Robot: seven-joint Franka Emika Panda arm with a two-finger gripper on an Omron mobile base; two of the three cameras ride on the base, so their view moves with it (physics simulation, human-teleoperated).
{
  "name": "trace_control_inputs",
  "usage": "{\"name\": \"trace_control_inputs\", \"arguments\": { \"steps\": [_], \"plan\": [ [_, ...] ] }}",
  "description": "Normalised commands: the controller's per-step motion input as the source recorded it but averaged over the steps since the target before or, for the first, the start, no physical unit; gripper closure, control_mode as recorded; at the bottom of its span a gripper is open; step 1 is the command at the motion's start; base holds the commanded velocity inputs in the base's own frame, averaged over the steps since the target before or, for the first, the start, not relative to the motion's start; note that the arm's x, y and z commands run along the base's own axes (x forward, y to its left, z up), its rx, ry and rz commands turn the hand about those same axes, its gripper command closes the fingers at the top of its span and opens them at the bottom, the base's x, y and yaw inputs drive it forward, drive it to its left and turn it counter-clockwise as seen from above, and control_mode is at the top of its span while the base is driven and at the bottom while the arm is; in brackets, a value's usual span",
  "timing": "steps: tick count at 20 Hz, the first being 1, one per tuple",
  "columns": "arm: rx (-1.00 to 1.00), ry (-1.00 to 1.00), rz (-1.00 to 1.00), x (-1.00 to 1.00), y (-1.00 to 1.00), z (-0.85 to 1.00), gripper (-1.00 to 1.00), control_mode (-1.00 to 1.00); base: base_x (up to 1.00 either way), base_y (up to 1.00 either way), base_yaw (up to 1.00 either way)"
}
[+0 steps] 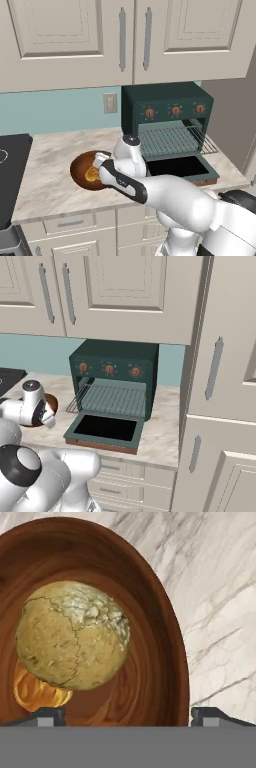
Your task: Pick up the heated bread from the toaster oven and place it in the bowl. Then move the bread bowl to the dining counter.
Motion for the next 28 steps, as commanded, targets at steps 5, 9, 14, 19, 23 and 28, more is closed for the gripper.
{"name": "trace_control_inputs", "arguments": {
  "steps": [5, 9, 14, 19, 23, 28],
  "plan": [
    [0.00, 0.00, -0.01, 0.00, 0.19, -0.29, 1.00, -1.00, 0.00, 0.00, 0.00],
    [0.00, 0.01, 0.00, 0.00, 0.00, 0.00, 1.00, -1.00, 0.00, 0.00, 0.00],
    [0.00, -0.01, 0.00, -0.13, 0.00, 0.02, 1.00, -1.00, 0.00, 0.00, 0.00],
    [0.00, -0.16, -0.03, -0.52, 0.00, 0.39, 1.00, -1.00, 0.00, 0.00, 0.00],
    [0.00, -0.19, -0.16, -0.52, -0.08, 0.72, 1.00, -1.00, 0.00, 0.00, 0.00],
    [0.09, -0.11, -0.22, -0.44, -0.51, 0.77, 1.00, -1.00, 0.00, 0.00, 0.00]
  ]
}}
